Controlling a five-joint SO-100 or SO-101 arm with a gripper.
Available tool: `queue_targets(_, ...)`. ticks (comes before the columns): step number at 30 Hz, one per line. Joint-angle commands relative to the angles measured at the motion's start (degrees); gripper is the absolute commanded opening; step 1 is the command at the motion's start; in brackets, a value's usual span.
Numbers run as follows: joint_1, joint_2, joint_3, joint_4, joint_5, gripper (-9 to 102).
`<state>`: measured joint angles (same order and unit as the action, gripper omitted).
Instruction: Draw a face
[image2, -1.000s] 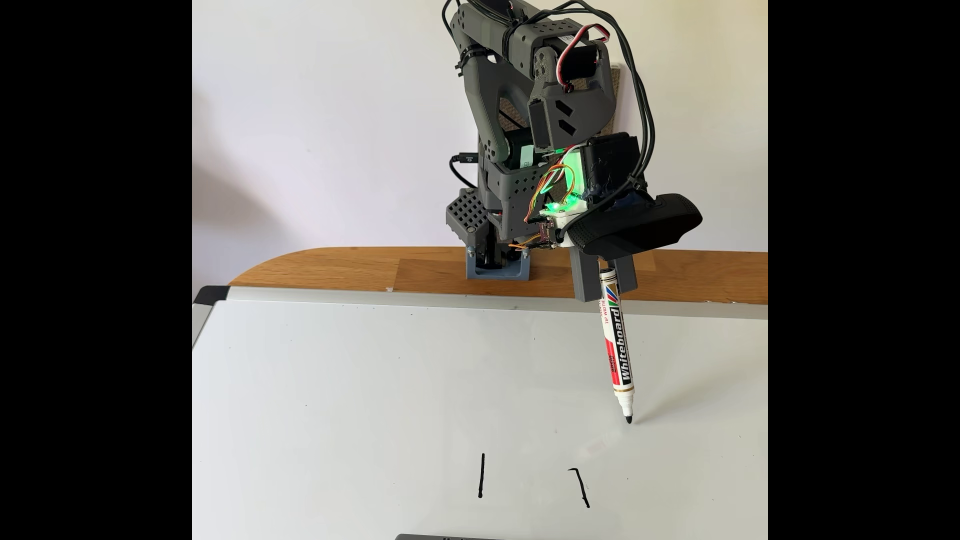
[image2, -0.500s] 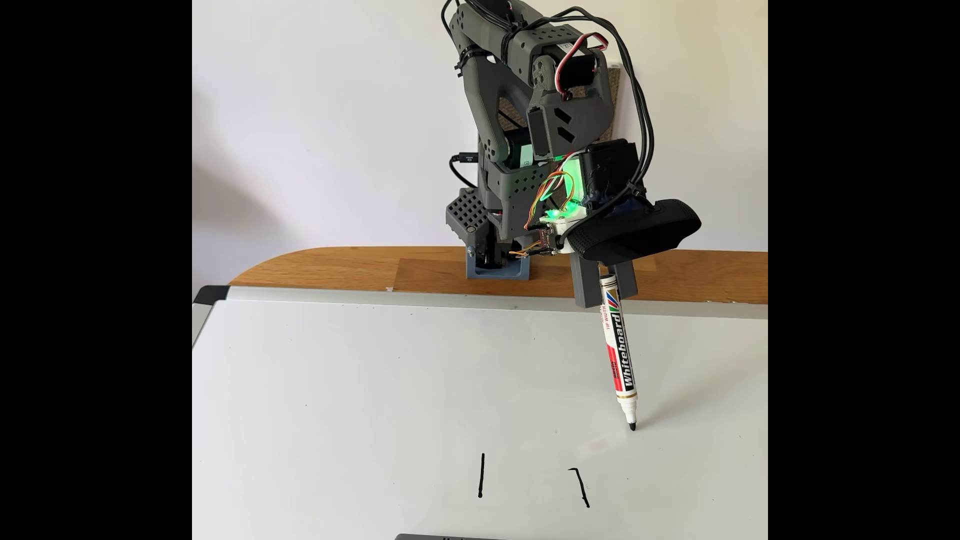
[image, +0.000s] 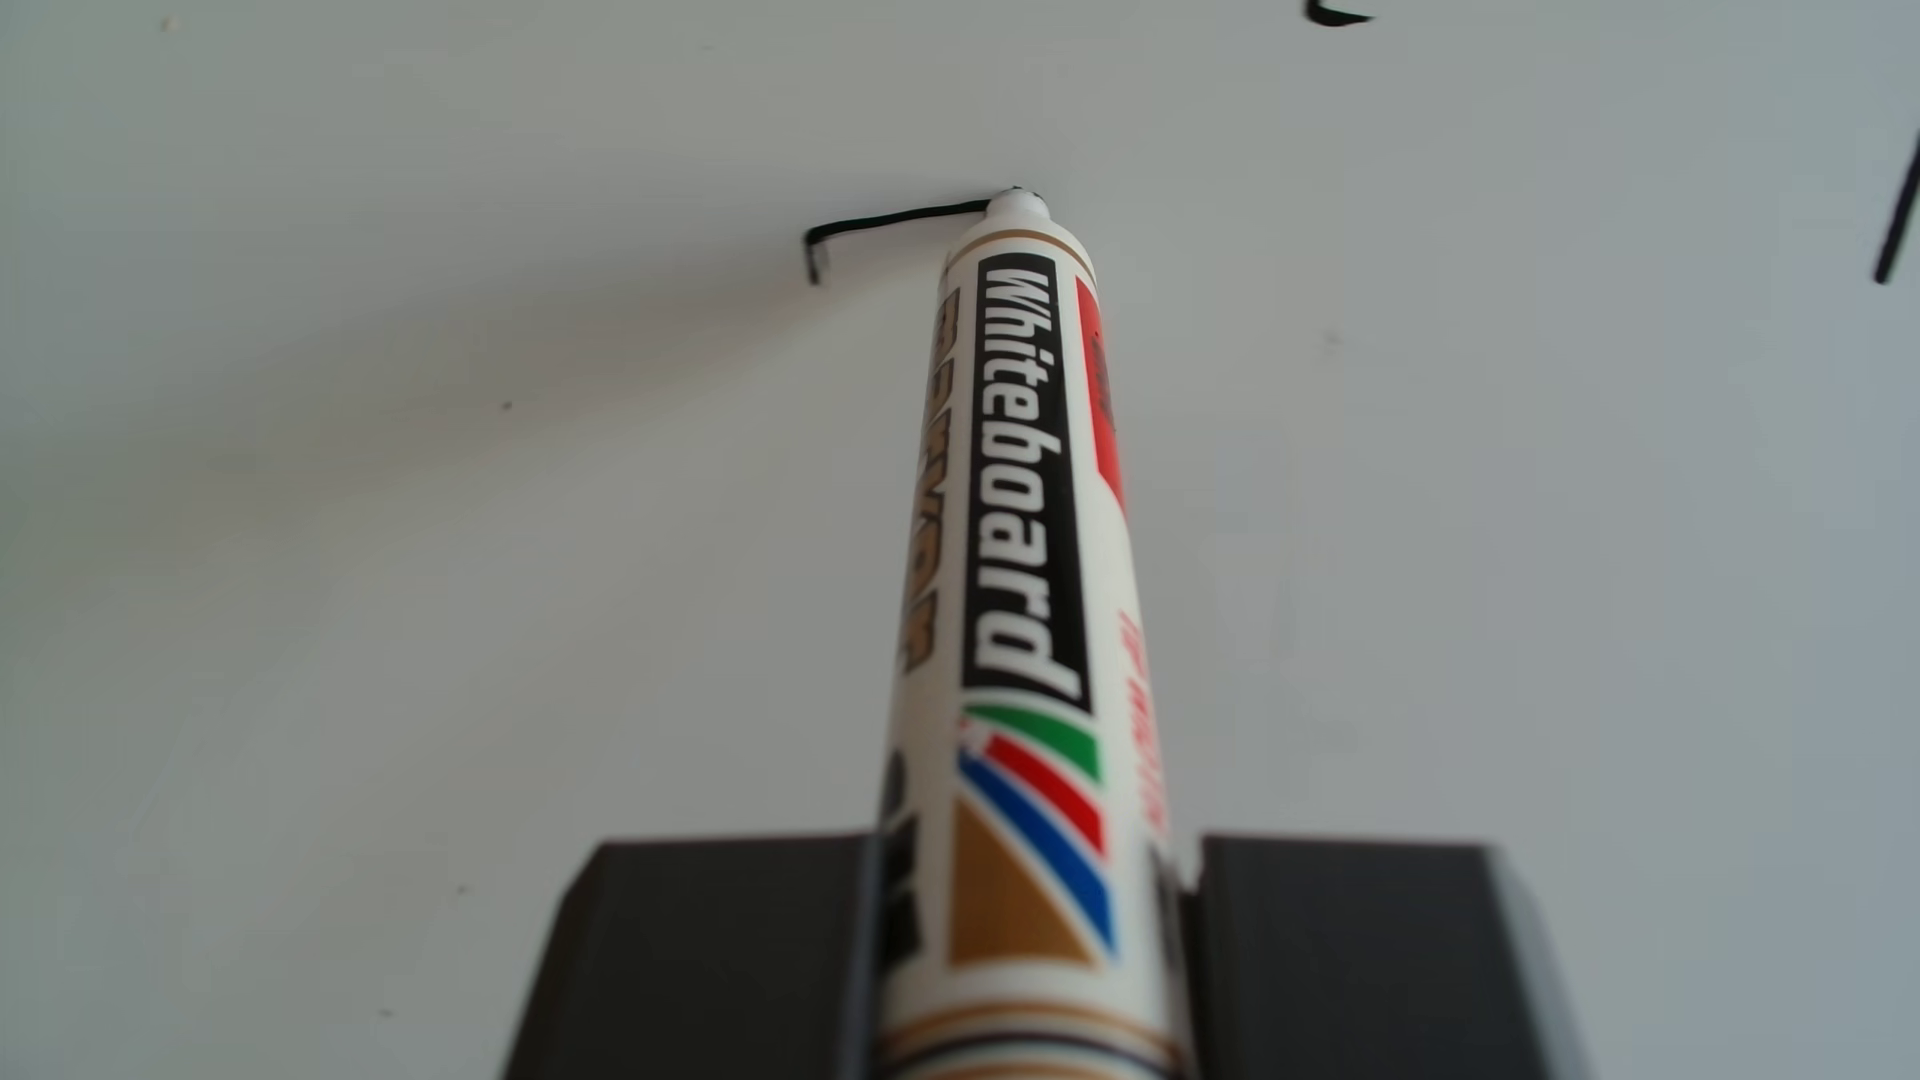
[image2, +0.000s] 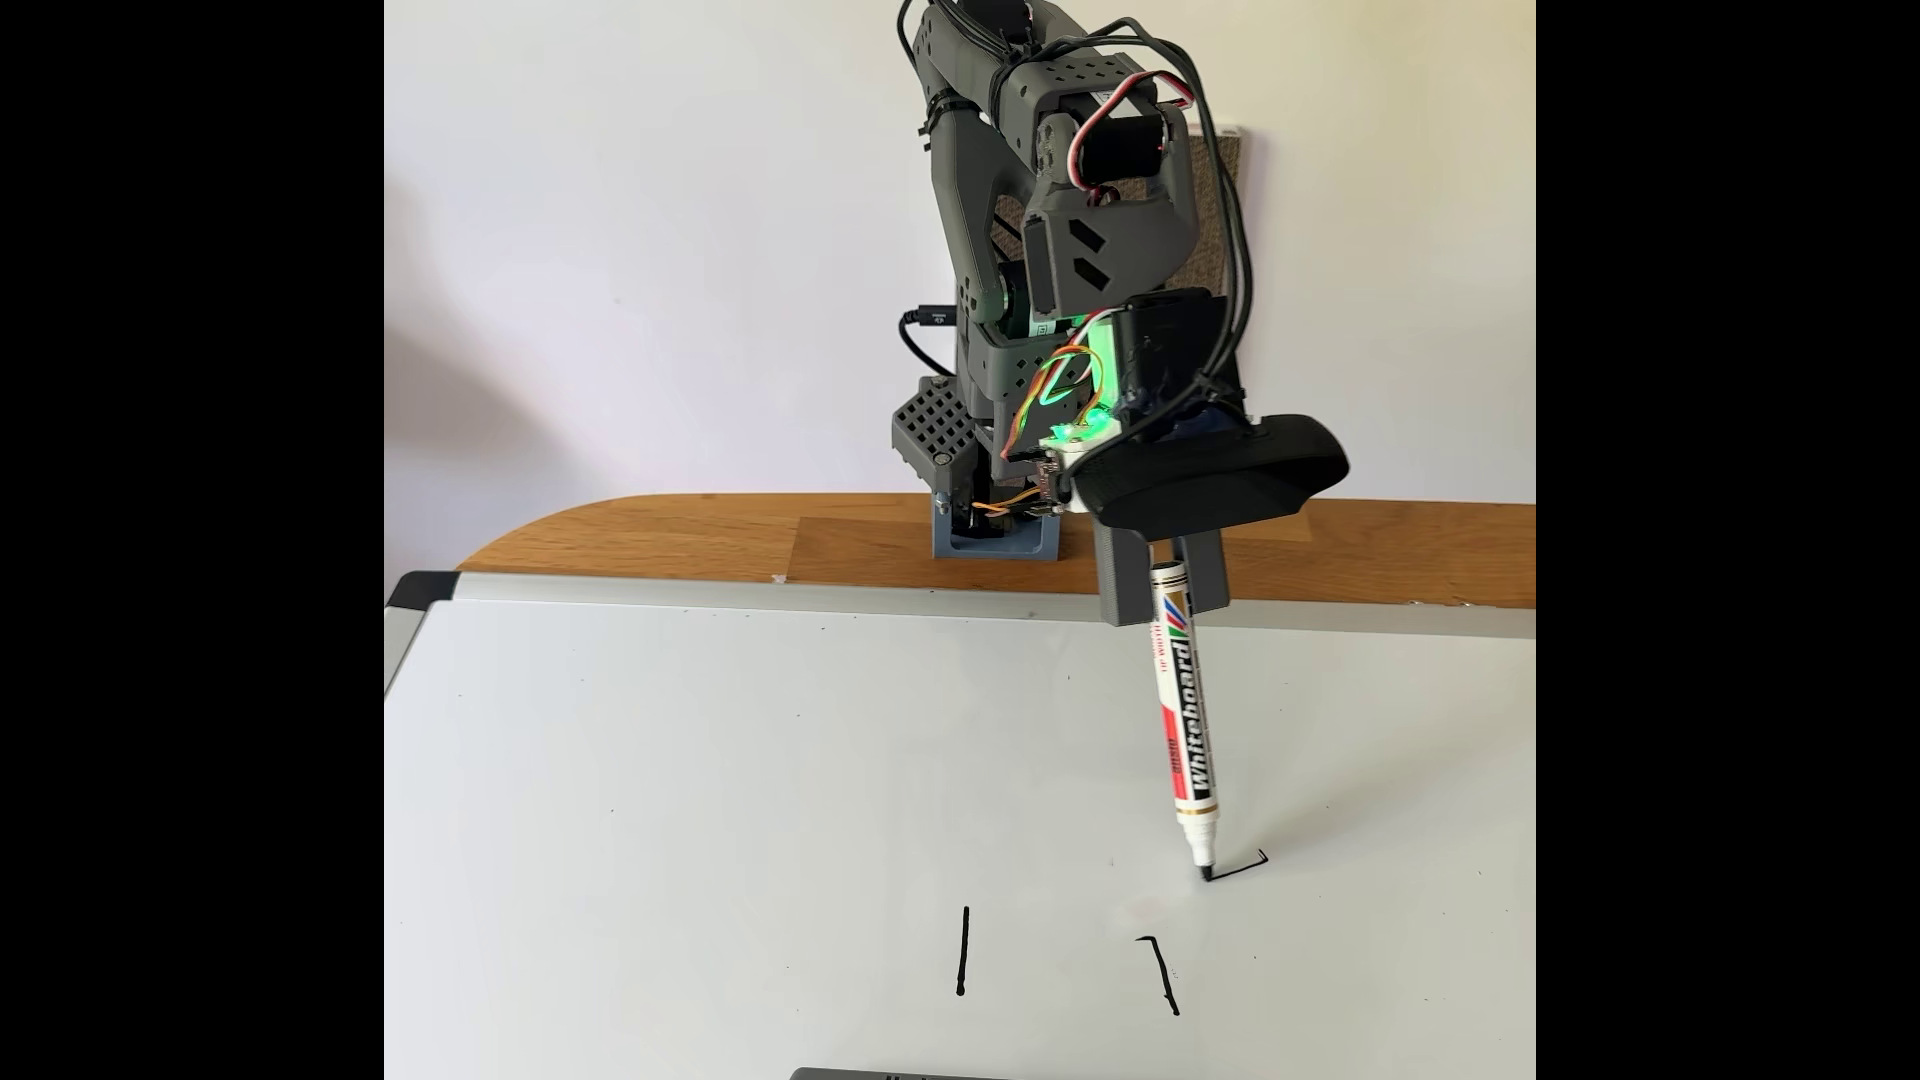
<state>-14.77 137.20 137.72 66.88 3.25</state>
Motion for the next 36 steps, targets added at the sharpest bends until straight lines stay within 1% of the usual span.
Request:
queue_targets(1, 2.46, 1.67, -0.26, -0.79, -0.62, -1)
queue_targets(9, 11.51, 1.67, -0.18, -0.35, -5.27, -1)
queue_targets(18, 20.04, 1.67, -0.18, -0.26, -5.45, -1)
queue_targets(25, 27.25, 1.67, -0.53, -0.26, -7.82, -1)
queue_targets(36, 34.72, 1.67, -0.70, -0.18, -9.58, -1)
